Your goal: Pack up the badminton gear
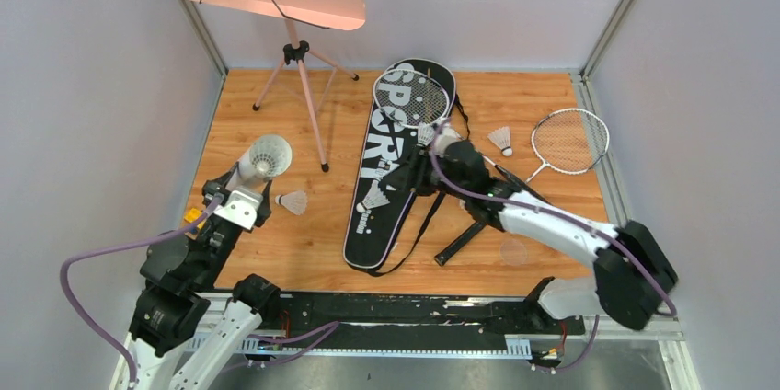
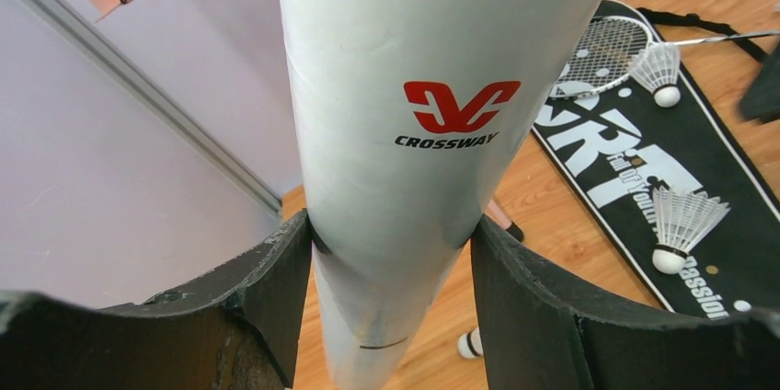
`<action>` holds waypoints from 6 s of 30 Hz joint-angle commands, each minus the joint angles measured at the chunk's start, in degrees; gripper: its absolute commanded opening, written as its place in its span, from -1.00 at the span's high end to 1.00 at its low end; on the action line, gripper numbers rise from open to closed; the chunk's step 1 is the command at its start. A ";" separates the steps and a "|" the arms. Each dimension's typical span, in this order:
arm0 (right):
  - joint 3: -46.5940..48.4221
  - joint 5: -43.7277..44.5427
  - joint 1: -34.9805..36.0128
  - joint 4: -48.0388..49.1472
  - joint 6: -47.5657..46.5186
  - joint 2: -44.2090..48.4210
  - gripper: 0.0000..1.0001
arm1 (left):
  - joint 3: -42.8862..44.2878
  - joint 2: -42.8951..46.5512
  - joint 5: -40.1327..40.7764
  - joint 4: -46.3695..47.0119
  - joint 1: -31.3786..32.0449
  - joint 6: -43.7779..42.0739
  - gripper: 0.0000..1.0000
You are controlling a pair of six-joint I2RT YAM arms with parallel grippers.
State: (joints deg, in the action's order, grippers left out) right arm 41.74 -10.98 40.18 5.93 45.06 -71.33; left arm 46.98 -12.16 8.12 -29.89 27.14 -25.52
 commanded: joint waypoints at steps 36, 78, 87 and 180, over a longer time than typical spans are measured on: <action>49.60 -6.01 17.20 17.97 29.98 -64.65 0.31 | 8.57 4.16 -4.96 -4.81 -0.04 0.91 -0.07; 15.69 9.87 13.24 -4.49 -35.05 8.77 1.00 | -1.89 -0.81 -18.28 -5.20 -0.07 10.33 0.01; 24.15 -2.82 13.74 -16.12 -49.19 13.32 1.00 | -5.94 -4.64 -23.50 -2.17 -0.07 7.74 0.02; 26.82 -11.54 23.21 -6.46 -68.41 -3.03 1.00 | -7.52 -5.95 -29.55 -2.47 -0.08 -5.42 -0.74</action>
State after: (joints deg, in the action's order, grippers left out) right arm 68.18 -21.56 63.75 -6.42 -22.28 -77.65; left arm 36.84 -18.11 -20.51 -30.59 27.14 -24.62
